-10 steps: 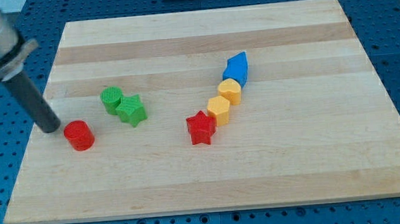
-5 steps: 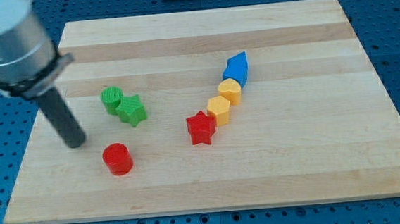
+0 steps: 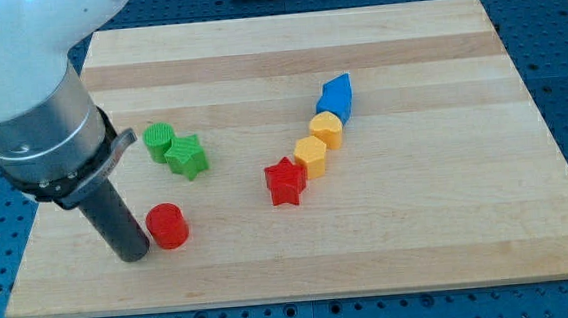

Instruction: Drag the red circle into the bottom side of the red star

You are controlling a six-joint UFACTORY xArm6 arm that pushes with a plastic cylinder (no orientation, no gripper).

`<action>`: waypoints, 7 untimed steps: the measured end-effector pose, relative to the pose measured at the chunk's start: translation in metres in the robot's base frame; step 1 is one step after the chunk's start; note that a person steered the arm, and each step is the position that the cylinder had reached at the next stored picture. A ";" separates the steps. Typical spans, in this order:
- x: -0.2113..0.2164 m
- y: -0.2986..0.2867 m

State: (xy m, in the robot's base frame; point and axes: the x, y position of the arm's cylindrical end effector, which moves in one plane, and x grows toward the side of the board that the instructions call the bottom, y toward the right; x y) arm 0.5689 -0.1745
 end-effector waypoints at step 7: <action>-0.030 0.065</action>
State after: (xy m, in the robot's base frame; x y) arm 0.5393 -0.1099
